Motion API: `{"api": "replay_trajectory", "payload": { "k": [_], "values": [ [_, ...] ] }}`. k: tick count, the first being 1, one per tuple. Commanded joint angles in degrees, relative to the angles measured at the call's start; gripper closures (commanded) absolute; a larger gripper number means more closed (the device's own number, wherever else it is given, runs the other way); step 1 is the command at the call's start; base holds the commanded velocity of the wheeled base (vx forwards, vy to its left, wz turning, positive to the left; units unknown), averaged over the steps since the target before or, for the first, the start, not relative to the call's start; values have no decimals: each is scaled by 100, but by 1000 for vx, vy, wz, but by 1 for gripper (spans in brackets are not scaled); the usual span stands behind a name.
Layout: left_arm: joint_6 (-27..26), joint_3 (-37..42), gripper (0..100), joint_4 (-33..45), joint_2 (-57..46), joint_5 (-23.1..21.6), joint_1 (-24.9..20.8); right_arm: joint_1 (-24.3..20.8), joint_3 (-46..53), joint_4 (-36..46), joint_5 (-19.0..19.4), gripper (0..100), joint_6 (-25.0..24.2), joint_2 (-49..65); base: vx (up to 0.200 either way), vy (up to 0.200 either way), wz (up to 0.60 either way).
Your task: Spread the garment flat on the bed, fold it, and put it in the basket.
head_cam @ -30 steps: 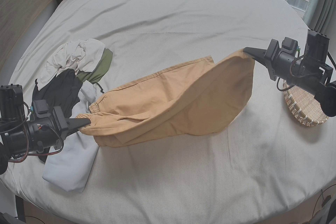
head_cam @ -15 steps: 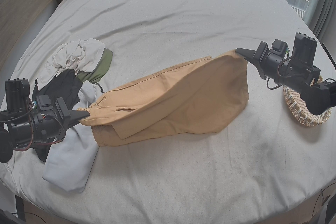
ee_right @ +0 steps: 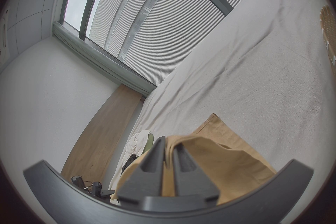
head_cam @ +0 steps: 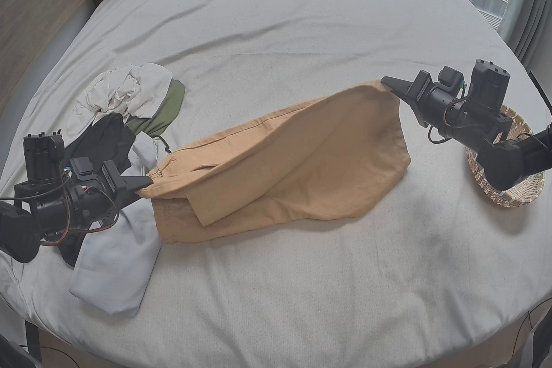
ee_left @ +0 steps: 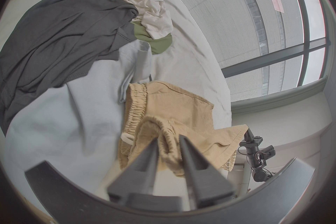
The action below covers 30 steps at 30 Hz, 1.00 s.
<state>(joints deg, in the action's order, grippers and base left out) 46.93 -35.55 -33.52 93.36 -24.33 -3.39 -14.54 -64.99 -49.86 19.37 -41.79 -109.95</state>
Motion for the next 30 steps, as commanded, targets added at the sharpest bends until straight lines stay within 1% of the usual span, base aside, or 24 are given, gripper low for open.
{"api": "replay_trajectory", "payload": {
  "k": [1,3,8,10,17,20,21,24,25,27,30],
  "values": [
    [9,-14,0,-67,174,7,189,-5,-242,-15,-127,0,-5,-273,0,0,0],
    [-9,-14,0,-75,209,16,304,-22,-269,-120,-232,0,4,-290,0,0,0],
    [-18,-14,0,-84,165,25,497,-31,-58,-296,-267,0,-5,-211,0,0,0],
    [-18,4,0,-75,113,16,550,-13,188,-296,-276,0,-5,-36,0,0,0],
    [18,153,0,-67,-362,-19,488,31,1313,-296,-276,0,-5,553,0,0,0],
    [9,338,0,-67,-678,-116,277,31,1832,-235,-276,0,-22,887,0,0,0],
    [9,435,0,-67,-810,-160,102,31,2034,-217,-294,0,-22,958,0,0,0],
    [-26,716,0,-75,-1083,-256,-294,4,2421,-208,-487,0,-22,1010,0,0,0],
    [-26,725,0,-75,-1091,-256,-311,4,2438,-208,-496,0,-22,1010,0,0,0],
    [-35,857,0,-75,-1214,-247,-619,-5,2702,-208,-654,0,-22,984,0,0,0],
    [-35,865,0,-75,-1276,-239,-751,-5,2922,-217,-724,0,-22,949,0,0,0]
  ]
}}
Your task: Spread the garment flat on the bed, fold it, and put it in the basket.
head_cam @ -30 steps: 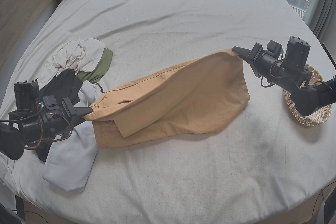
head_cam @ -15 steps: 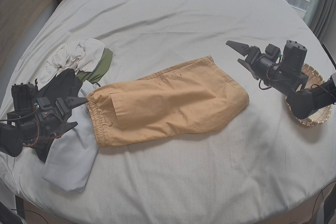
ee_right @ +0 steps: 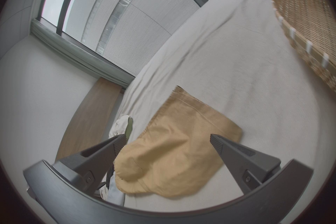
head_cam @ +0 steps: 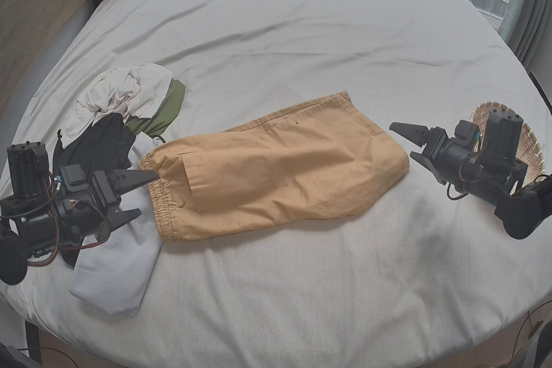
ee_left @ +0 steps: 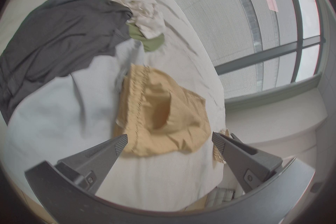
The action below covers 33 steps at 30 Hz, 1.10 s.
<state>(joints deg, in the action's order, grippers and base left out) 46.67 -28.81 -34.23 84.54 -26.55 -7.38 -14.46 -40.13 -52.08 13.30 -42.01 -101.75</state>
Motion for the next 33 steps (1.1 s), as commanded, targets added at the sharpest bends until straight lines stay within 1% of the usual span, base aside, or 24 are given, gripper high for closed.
{"api": "replay_trajectory", "payload": {
  "k": [1,10,11,12,21,26,32,33],
  "values": [
    [-8,191,0,-5,-403,-17,-370,-4,498,5,-117,0,-18,86,0,0,0],
    [-26,209,0,-5,-430,-17,-379,-22,374,-92,-126,0,-361,-697,0,0,0],
    [-17,235,0,-5,-465,-17,-379,-40,225,-127,-126,0,-519,-916,0,0,0],
    [-17,235,0,4,-474,-17,-379,-57,146,-136,-126,0,-572,-1013,0,0,0],
    [-17,218,0,-5,-465,-8,-387,-75,-759,-154,-126,0,-624,-1690,0,0,0],
    [-35,226,0,-5,-447,1,-387,-171,-1348,-154,-117,0,-967,-1971,0,0,0],
    [-26,191,0,-5,-430,18,-396,-338,-1515,-391,-135,0,-1037,-2120,0,0,0],
    [-26,182,0,-5,-430,18,-387,-338,-1506,-435,-135,100,-1046,-2138,0,0,0]
  ]
}}
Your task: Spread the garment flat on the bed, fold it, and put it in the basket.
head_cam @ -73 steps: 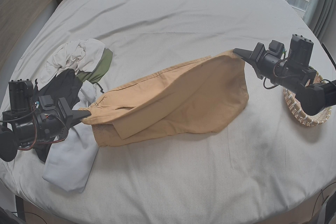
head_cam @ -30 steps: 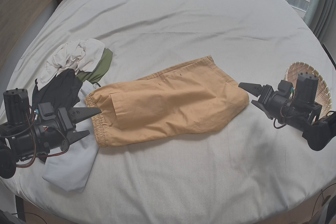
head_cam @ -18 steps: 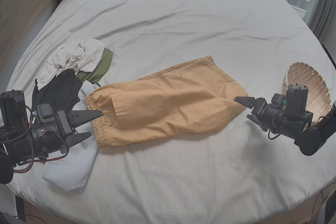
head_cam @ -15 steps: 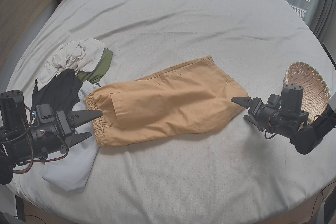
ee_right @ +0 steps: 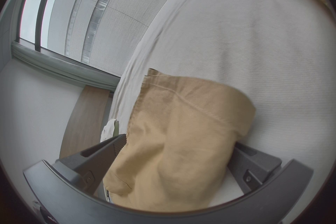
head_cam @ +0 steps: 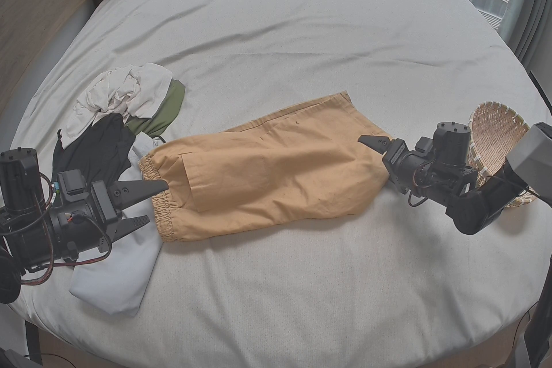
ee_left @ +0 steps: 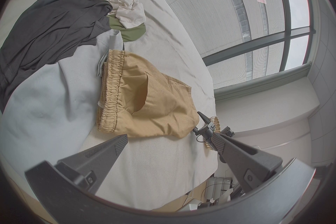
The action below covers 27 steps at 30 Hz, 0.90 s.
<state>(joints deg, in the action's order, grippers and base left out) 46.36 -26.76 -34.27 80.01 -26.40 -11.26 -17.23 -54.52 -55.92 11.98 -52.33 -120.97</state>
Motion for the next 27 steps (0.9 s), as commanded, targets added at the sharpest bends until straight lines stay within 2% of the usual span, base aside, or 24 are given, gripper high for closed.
{"api": "replay_trajectory", "payload": {
  "k": [1,8,15,27],
  "values": [
    [5,-22,0,-1,24,4,-7,-53,-50,-121,-3,100,-14,-234,0,0,0],
    [-4,13,0,-1,59,4,-7,-9,187,-297,6,100,-31,-234,0,0,0],
    [-22,145,0,-1,103,4,-7,61,732,-1395,-3,100,-31,-138,0,0,0],
    [-119,127,0,-10,410,4,-113,554,1883,-2037,-3,100,-14,627,0,0,0]
  ]
}}
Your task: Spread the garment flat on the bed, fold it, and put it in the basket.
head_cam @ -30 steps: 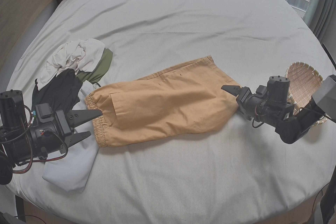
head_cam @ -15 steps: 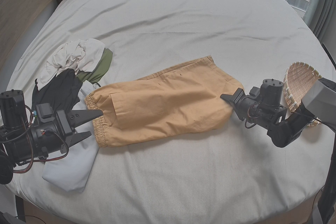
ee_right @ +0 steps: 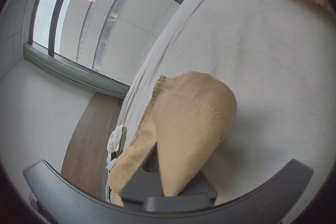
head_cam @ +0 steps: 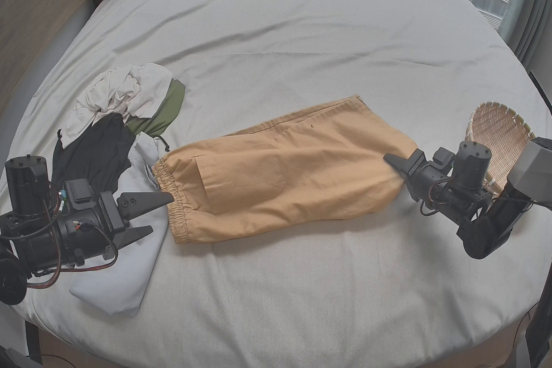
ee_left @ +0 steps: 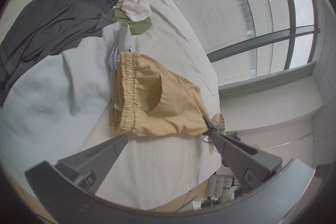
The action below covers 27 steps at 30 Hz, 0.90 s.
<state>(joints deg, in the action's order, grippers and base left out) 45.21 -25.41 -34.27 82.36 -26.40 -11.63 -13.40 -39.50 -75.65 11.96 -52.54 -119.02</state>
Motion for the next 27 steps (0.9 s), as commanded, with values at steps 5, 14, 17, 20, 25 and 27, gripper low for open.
{"api": "replay_trajectory", "payload": {
  "k": [5,14,17,20,25,27],
  "values": [
    [-13,0,0,-124,360,13,-138,426,891,-55,-1,100,60,863,0,0,0],
    [-312,27,0,-977,1239,347,-375,971,1498,-55,43,100,323,1276,0,0,0],
    [-312,27,0,-1486,1652,593,-525,1041,1603,-55,43,100,420,1276,0,0,0],
    [-303,18,0,-1776,1942,610,-604,1050,1647,-55,43,100,534,1249,0,0,0],
    [-285,-35,0,-2084,2328,742,-718,1023,1682,-55,52,0,561,1267,0,0,0],
    [-285,-61,0,-2154,2434,777,-744,1006,1770,-55,61,0,570,1302,0,0,0]
  ]
}}
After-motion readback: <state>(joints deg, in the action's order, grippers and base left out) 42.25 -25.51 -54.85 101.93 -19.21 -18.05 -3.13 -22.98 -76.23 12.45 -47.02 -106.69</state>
